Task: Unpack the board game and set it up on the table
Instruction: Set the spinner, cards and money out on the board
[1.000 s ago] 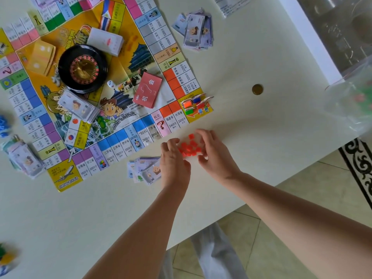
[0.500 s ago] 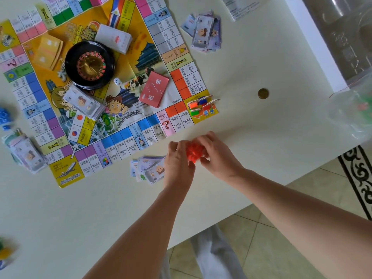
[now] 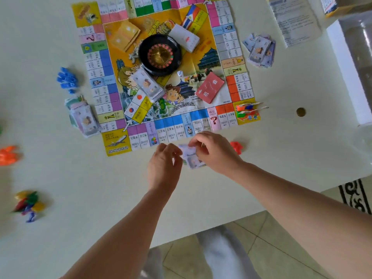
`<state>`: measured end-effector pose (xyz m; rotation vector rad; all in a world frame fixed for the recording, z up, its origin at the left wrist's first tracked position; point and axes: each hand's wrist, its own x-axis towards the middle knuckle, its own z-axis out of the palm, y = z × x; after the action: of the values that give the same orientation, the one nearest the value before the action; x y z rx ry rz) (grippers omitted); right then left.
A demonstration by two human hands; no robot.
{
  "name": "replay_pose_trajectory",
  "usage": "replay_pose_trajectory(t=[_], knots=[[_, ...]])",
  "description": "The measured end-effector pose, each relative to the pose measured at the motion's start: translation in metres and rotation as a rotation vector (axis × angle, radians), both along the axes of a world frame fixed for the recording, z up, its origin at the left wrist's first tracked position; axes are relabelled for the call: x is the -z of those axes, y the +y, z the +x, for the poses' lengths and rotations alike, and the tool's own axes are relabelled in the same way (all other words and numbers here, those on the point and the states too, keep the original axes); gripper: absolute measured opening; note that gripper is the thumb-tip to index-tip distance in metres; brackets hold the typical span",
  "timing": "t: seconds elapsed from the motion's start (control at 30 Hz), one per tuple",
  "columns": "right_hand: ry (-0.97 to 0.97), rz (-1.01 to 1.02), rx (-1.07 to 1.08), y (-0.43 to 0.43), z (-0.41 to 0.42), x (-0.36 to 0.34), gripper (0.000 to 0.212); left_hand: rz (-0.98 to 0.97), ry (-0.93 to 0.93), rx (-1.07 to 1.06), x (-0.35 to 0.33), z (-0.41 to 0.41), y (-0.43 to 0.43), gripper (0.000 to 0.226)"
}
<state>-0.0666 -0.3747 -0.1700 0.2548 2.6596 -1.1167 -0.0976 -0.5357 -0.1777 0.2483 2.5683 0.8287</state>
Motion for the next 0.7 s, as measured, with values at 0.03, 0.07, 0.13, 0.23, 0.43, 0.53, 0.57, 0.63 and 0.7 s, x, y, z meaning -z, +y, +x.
replay_pose_trajectory(t=[0.03,0.07,0.13,0.23,0.43,0.53,0.57,0.63,0.7], knots=[[-0.005,-0.023,-0.029,-0.024,-0.012,-0.003,0.017,-0.007,0.010,-0.035,-0.003,-0.008,-0.025,0.010],[-0.014,-0.038,-0.053,-0.045,-0.023,-0.005,0.018,-0.013,0.021,-0.067,-0.007,-0.016,-0.047,0.011],[-0.048,-0.050,-0.104,-0.093,-0.043,-0.006,0.021,-0.034,0.043,-0.129,-0.011,-0.030,-0.097,0.012],[-0.098,-0.052,-0.214,-0.167,-0.067,-0.007,0.030,-0.086,0.056,-0.199,-0.012,-0.049,-0.174,0.016],[-0.147,0.050,-0.478,-0.311,-0.120,0.006,0.061,-0.304,-0.083,-0.253,-0.006,-0.086,-0.314,0.046],[-0.264,0.217,-0.556,-0.347,-0.137,0.016,0.060,-0.317,-0.236,-0.245,0.005,-0.100,-0.357,0.056],[-0.281,0.280,-0.560,-0.352,-0.139,0.017,0.054,-0.297,-0.249,-0.245,0.007,-0.102,-0.365,0.055],[-0.253,0.380,-0.539,-0.363,-0.147,0.018,0.039,-0.236,-0.211,-0.254,0.011,-0.109,-0.381,0.049],[-0.244,0.436,-0.498,-0.375,-0.157,0.017,0.034,-0.187,-0.170,-0.301,0.012,-0.117,-0.394,0.040]])
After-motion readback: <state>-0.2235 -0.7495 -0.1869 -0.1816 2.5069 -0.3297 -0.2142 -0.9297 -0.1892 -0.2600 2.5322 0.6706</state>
